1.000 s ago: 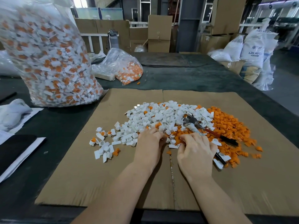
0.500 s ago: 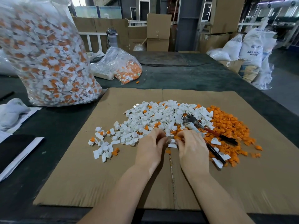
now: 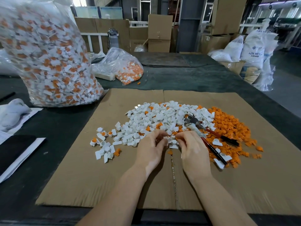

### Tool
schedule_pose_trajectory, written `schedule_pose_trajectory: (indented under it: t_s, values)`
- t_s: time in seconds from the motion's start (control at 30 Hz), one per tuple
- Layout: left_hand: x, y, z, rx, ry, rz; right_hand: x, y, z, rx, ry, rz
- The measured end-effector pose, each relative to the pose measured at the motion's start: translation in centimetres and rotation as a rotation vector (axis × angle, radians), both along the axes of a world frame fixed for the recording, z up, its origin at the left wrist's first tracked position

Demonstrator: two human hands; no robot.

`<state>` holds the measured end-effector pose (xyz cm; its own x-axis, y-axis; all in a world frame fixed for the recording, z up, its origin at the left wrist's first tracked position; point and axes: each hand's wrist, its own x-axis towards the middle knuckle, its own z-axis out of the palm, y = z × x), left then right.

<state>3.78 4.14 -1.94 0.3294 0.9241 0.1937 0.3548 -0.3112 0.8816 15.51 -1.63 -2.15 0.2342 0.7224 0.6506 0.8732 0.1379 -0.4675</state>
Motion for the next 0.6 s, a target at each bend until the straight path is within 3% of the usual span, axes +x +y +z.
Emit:
schedule_pose_trajectory:
  t_s: [0.47,0.6]
  values:
    - [-0.04,0.19,-0.1,-0.076,-0.065,-0.023,0.0,-0.31,0.26,0.052,0.058,0.038]
    - [-0.02,0.14,-0.1,-0.111,-0.094,-0.059,-0.07,-0.56,0.24,-0.016,0.205,0.09]
